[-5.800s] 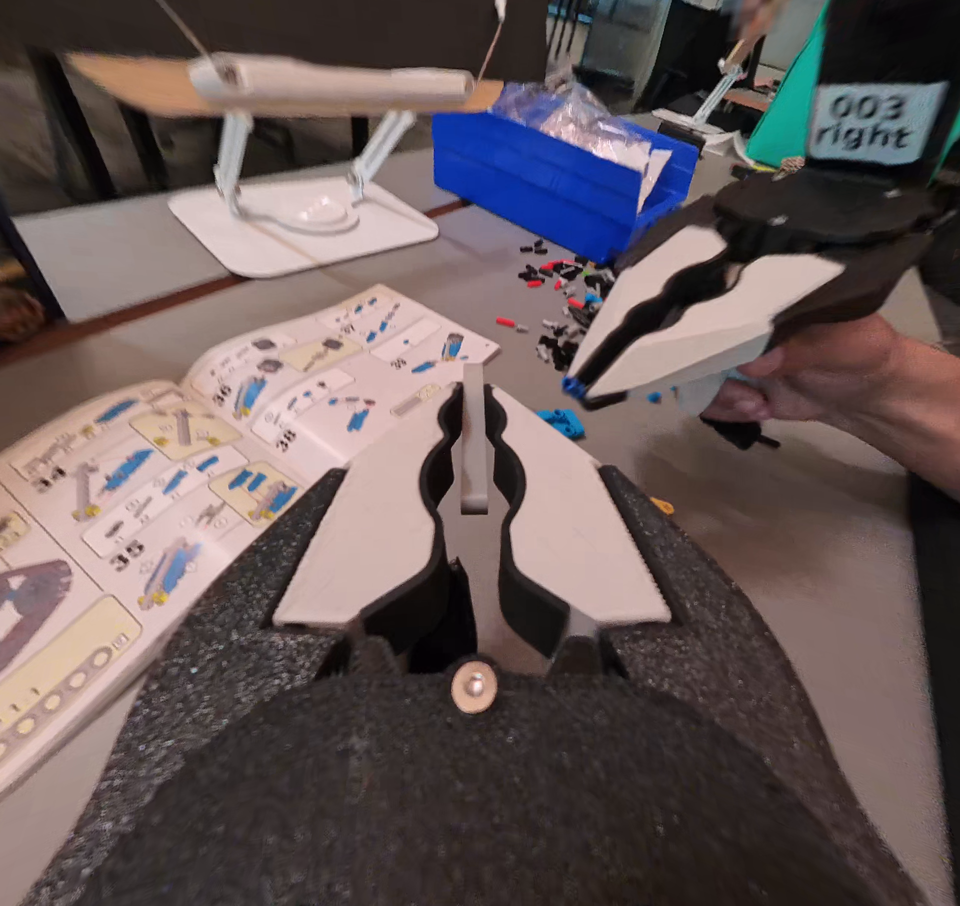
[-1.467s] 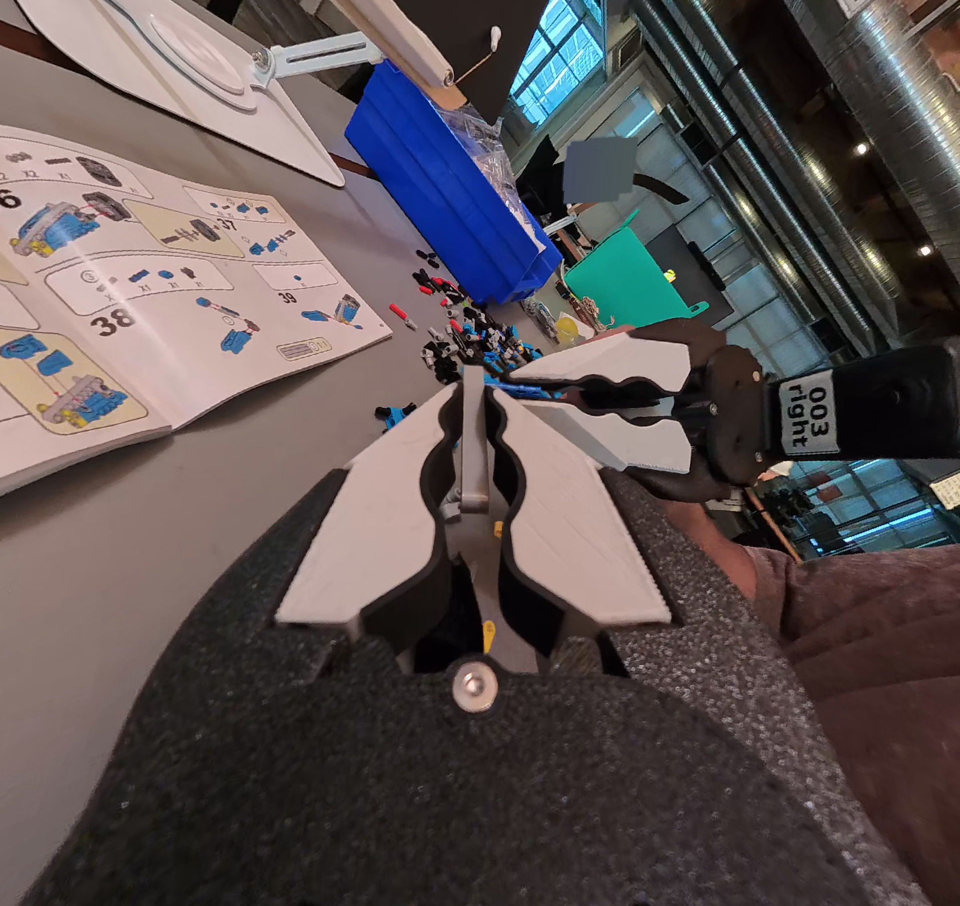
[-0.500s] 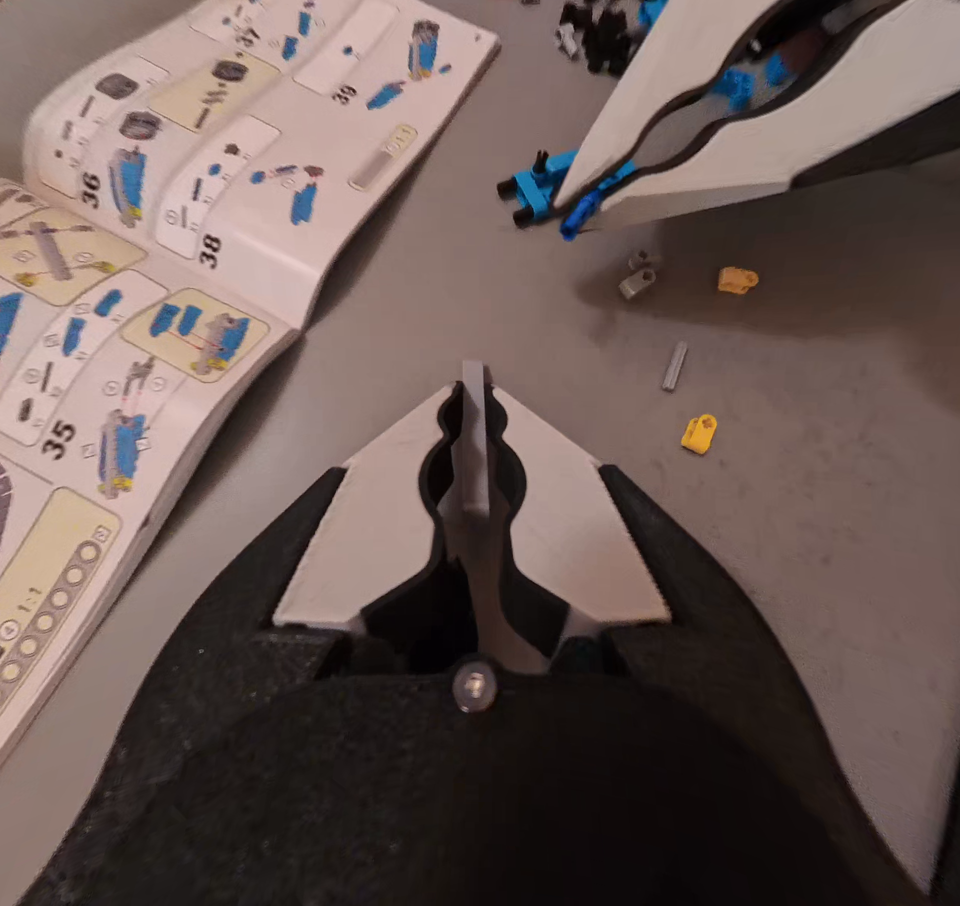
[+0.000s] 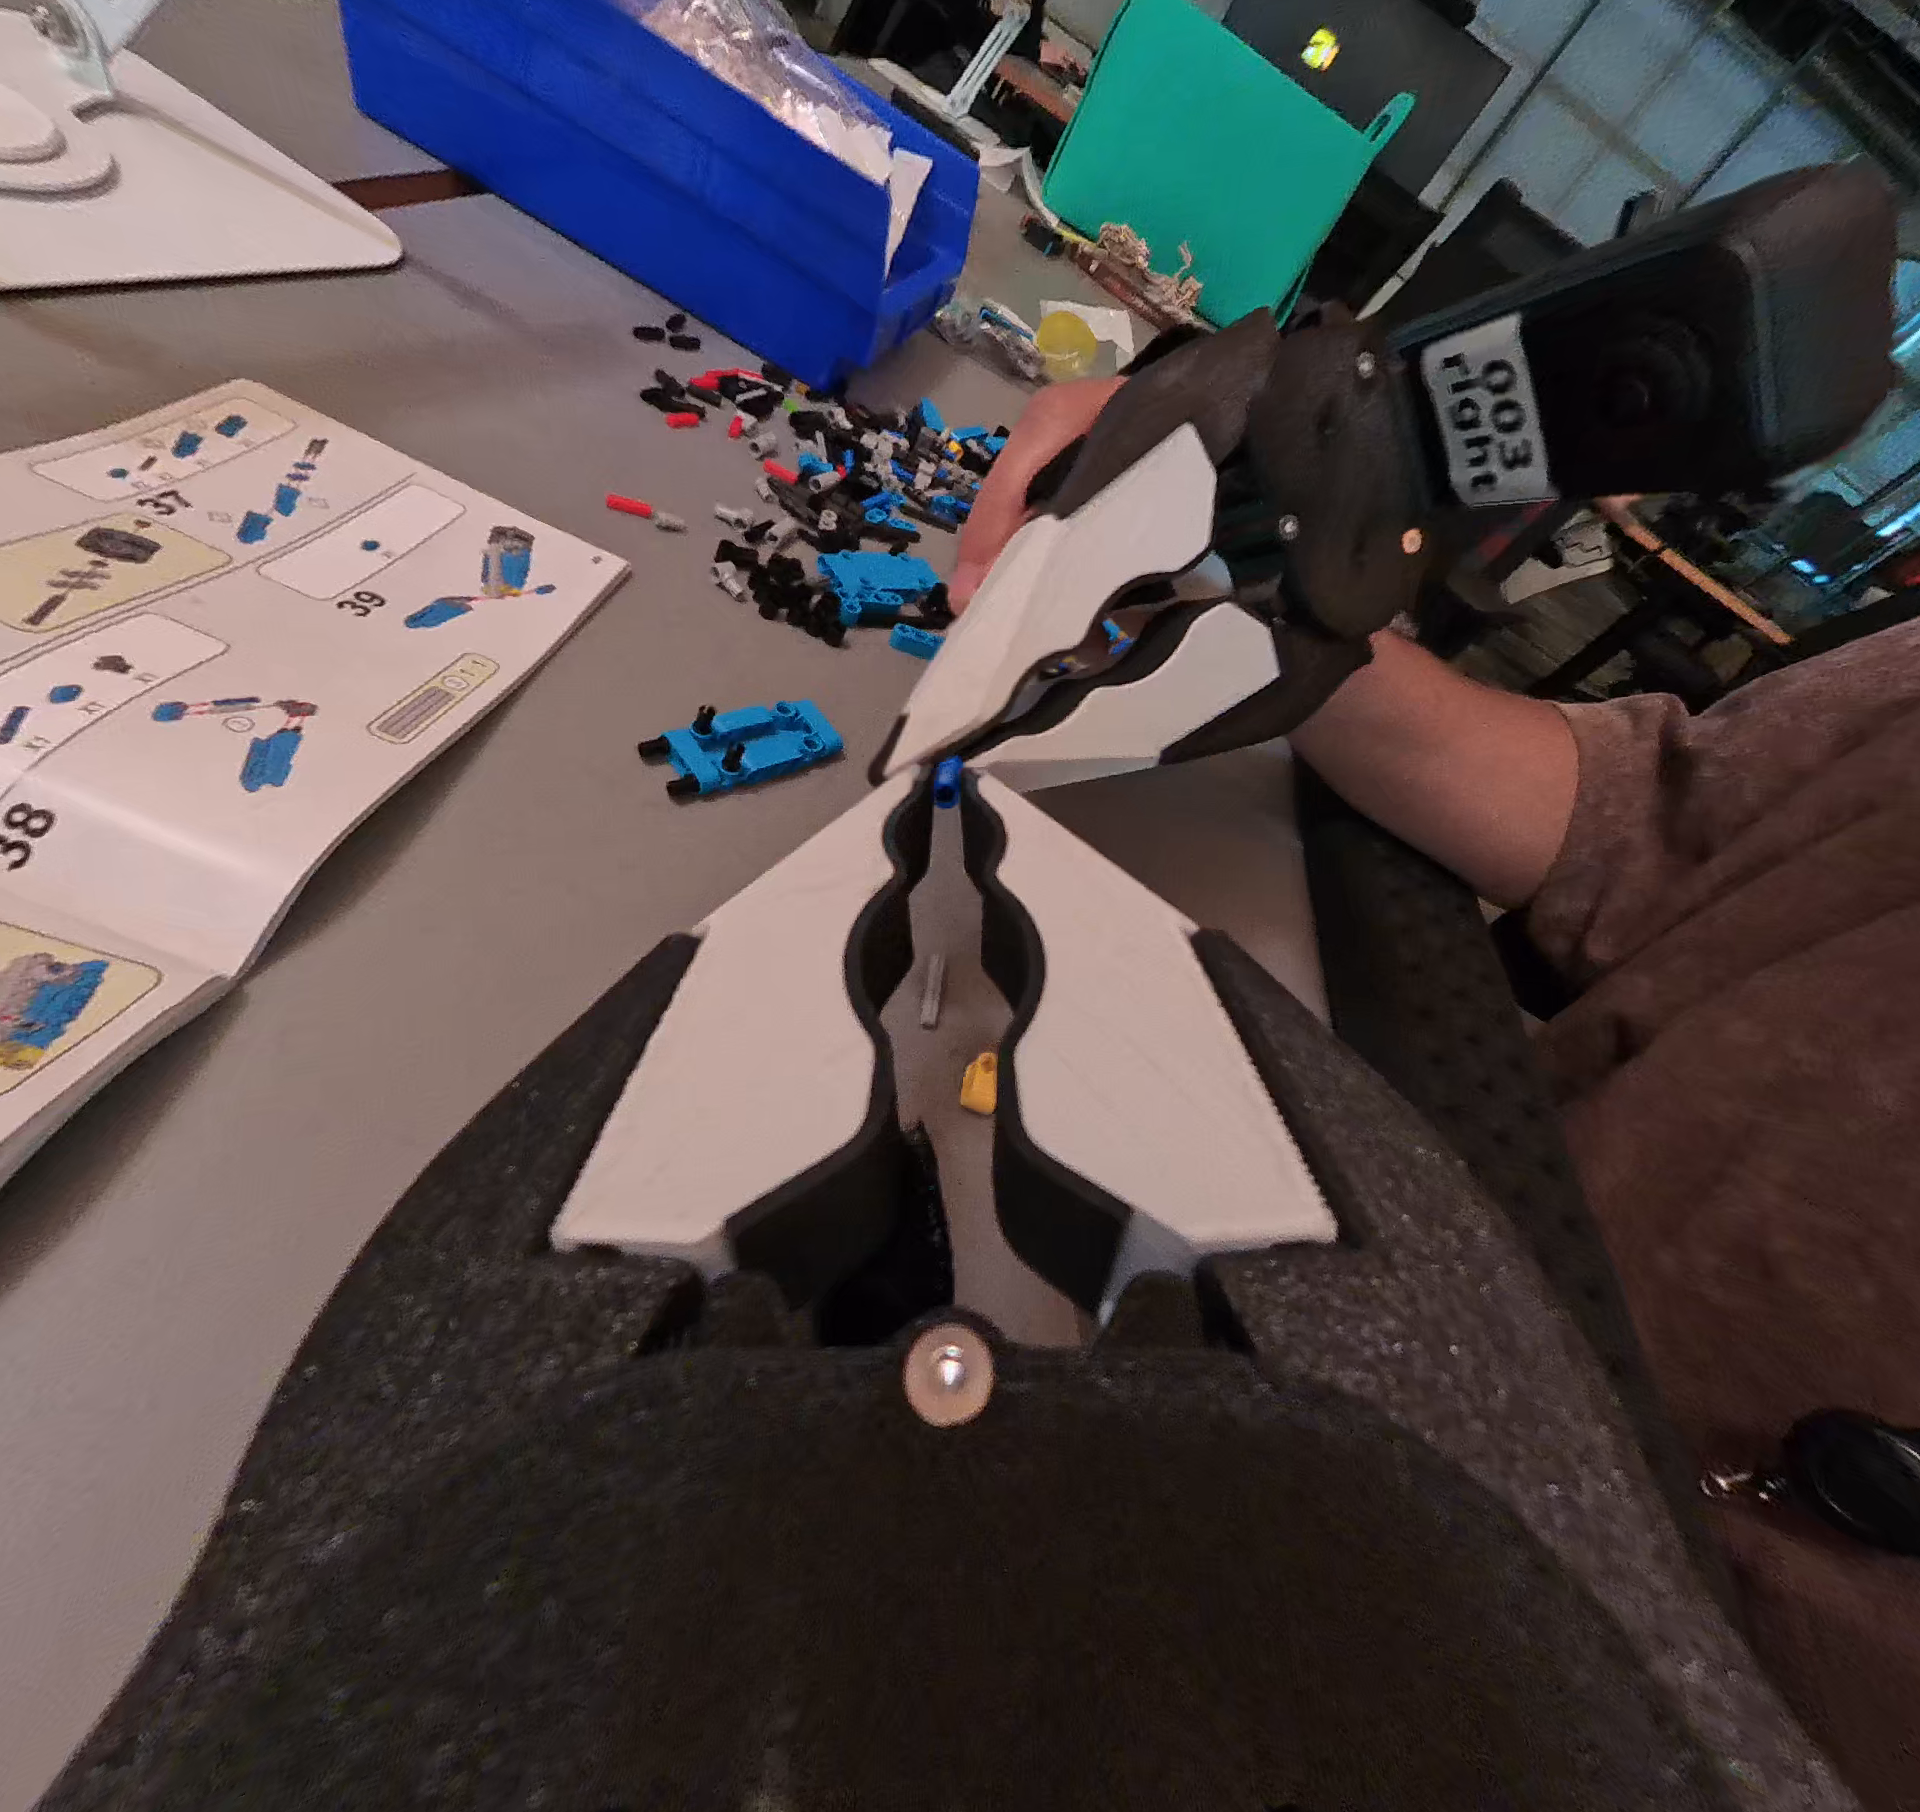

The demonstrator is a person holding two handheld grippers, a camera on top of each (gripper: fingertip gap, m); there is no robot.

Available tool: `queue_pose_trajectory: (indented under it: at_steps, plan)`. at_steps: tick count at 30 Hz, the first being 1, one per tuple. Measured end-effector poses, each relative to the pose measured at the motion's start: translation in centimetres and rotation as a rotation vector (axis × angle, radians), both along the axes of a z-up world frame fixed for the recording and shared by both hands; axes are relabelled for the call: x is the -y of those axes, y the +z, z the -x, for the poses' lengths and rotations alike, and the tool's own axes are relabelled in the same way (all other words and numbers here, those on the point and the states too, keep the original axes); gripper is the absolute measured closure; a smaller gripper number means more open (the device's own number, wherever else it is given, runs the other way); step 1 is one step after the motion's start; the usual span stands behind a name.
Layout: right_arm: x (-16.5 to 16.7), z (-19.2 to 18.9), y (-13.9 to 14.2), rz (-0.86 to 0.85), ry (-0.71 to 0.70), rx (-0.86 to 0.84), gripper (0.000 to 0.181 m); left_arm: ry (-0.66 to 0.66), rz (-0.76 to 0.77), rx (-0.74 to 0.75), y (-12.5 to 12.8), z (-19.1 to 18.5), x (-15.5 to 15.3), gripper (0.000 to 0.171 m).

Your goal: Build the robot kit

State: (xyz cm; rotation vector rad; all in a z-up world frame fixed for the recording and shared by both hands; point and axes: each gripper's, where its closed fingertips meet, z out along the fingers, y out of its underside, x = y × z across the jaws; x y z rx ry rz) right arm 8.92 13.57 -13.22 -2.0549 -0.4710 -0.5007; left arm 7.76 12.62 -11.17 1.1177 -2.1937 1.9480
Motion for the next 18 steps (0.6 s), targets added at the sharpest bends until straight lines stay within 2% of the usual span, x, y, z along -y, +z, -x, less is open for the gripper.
queue_pose_trajectory:
  at_steps: [3, 5, 9, 12, 15, 18]
  plan:
    - [0.1, 0.4, 0.5, -0.029, 0.023, -0.032, 0.181, -0.030, 0.073, -0.001, 0.9, 0.4, 0.3, 0.168]
    - [0.1, 0.8, 1.5, -0.091, 0.046, -0.074, 0.181, -0.056, 0.178, -0.036, 1.9, 0.7, 0.4, 0.168]
    - [0.3, 0.9, 3.9, -0.217, 0.058, -0.152, 0.165, -0.048, 0.412, -0.155, 3.3, 0.0, -0.6, 0.169]
    - [0.3, 1.2, 5.6, -0.310, 0.069, -0.166, 0.165, -0.077, 0.530, -0.213, 4.0, 0.0, -0.8, 0.168]
    - [0.0, 1.3, 5.2, -0.302, 0.069, -0.150, 0.167, -0.112, 0.580, -0.252, 4.1, 0.3, -0.5, 0.169]
    - [0.0, 1.2, 5.0, -0.297, 0.068, -0.139, 0.177, -0.129, 0.598, -0.277, 4.0, 0.4, -0.2, 0.169]
